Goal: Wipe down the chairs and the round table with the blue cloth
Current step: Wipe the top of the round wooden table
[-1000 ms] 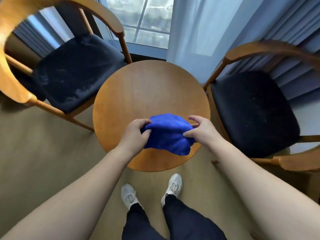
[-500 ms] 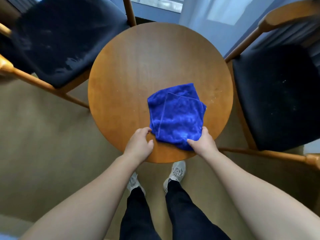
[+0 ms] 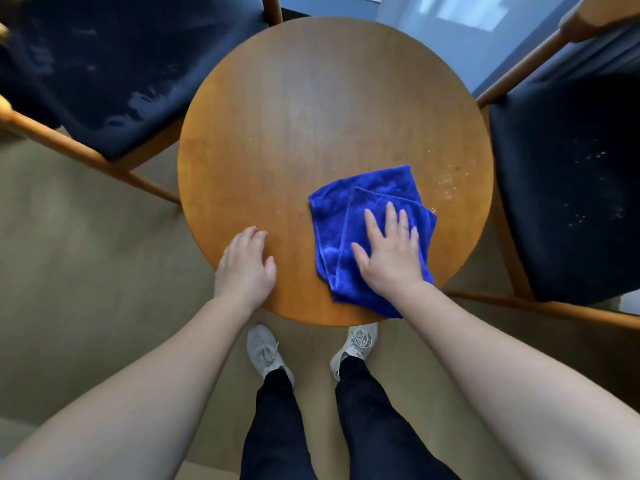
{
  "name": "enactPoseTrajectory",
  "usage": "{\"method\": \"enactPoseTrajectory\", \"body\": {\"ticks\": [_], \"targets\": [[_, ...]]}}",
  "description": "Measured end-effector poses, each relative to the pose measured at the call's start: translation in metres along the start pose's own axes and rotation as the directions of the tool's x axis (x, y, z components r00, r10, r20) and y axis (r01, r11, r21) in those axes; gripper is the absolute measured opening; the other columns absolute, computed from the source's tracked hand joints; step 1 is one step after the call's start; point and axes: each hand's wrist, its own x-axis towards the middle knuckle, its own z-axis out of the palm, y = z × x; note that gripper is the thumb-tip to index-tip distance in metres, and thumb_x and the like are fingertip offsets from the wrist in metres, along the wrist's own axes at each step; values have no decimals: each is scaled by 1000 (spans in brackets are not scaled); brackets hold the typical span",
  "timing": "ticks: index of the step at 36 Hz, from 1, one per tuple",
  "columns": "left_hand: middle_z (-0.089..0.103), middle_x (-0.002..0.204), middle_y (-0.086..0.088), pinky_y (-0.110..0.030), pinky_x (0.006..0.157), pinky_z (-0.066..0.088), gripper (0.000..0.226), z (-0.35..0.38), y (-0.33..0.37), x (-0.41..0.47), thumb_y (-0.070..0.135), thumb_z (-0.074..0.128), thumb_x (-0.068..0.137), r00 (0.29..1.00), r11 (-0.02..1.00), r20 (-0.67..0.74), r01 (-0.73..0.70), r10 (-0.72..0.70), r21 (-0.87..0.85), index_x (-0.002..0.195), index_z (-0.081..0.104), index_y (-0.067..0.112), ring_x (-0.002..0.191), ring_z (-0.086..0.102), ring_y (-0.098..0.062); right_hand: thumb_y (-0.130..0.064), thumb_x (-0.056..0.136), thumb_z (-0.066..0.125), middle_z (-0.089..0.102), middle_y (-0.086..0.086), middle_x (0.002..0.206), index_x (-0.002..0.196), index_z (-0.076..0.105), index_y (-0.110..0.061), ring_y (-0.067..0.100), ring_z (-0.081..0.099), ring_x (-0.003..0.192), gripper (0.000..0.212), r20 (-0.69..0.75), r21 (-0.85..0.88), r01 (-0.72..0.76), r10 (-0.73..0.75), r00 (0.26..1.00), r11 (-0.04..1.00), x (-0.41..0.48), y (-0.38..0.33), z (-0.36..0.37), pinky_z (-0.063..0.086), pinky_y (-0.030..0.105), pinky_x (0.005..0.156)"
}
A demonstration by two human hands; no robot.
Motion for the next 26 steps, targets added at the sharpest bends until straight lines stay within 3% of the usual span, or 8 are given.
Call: {"method": "enactPoseTrajectory", "body": {"ticks": [3,8,10,13,15,26], "targets": [[13,159,-2,-34,118,6,57,4,-18,10,34,42,96,1000,997,-1,3,-3,73,148,25,16,146,9,-18,-61,98,22,-21,14,160,154,-9,-25,38,-18,146,74,8,-110,-41,42,999,993,22,-18,19,-4,57,118],[9,160,-3,-32,119,-2,58,20,-39,23,36,37,98,993,984,-30,-107,112,143,149,22,13,147,2,-15,-64,95,18,-21,13,160,154,-11,-27,39,-19,146,75,-42,-171,-50,44,998,984,26,-14,49,-7,58,116],[10,159,-4,-31,119,-2,58,28,-44,30,36,36,99,990,981,-43,-125,133,149,149,21,12,147,4,-15,-65,94,21,-14,13,161,155,-2,-27,39,-13,147,76,-42,-187,24,-32,999,982,9,-4,60,-6,58,116],[22,156,-8,-28,117,-4,56,39,-51,37,34,36,96,982,981,-96,-149,161,124,146,31,8,145,14,-20,-63,88,33,11,16,161,152,26,-24,42,7,147,75,-32,-207,164,-174,984,964,-26,18,79,7,63,114],[30,153,-11,-27,118,-2,58,45,-55,37,34,35,92,977,980,-121,-163,176,111,143,37,6,142,23,-23,-63,85,39,22,17,158,148,36,-23,43,16,145,74,-32,-244,221,-235,971,944,-35,29,84,13,65,112],[37,148,-14,-30,118,4,58,50,-60,40,28,35,87,955,971,-188,-208,228,117,138,43,2,138,28,-25,-62,84,40,21,14,160,148,37,-26,42,17,145,73,-138,-237,162,-198,970,958,15,25,62,14,65,113]]}}
